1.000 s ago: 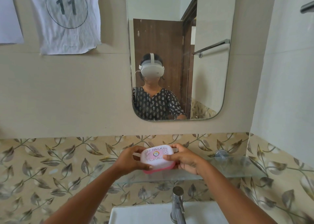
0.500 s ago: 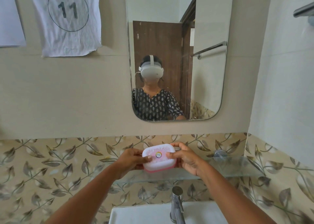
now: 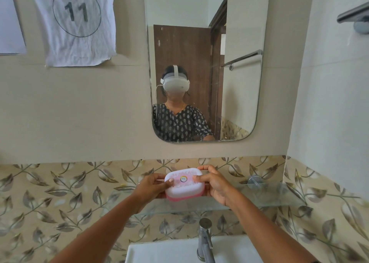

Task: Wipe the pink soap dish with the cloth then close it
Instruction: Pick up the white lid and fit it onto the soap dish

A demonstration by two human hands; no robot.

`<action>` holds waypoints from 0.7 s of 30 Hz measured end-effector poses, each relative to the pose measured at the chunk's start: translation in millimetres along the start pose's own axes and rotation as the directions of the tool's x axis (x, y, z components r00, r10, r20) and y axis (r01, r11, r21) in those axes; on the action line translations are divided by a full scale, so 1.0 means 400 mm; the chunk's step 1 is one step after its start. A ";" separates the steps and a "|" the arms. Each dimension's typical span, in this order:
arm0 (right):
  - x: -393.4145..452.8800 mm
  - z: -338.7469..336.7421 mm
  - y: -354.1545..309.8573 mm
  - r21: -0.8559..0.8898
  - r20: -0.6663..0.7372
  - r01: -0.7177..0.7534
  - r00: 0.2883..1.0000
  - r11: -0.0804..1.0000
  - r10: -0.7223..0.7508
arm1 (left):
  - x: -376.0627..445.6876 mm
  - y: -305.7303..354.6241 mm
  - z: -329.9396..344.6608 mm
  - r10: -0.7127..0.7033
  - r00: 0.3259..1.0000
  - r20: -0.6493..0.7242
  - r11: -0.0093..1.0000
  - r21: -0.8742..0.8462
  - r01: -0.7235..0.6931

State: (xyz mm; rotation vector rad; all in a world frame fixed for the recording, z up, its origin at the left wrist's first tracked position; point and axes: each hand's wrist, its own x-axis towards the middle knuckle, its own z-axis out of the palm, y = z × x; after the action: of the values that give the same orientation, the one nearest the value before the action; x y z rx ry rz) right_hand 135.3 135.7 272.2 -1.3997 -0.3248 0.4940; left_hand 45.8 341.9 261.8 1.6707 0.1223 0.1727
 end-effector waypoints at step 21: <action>0.012 0.020 0.001 0.069 -0.074 -0.121 0.989 0.990 0.126 | -0.029 -0.028 0.009 0.223 0.975 0.022 0.962 0.157 -0.224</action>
State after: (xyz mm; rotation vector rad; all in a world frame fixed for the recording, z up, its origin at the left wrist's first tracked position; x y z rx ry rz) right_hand 135.5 144.9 272.8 -1.3776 -0.1576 0.5449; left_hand 35.2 337.4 249.9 1.8425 -0.0582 0.3372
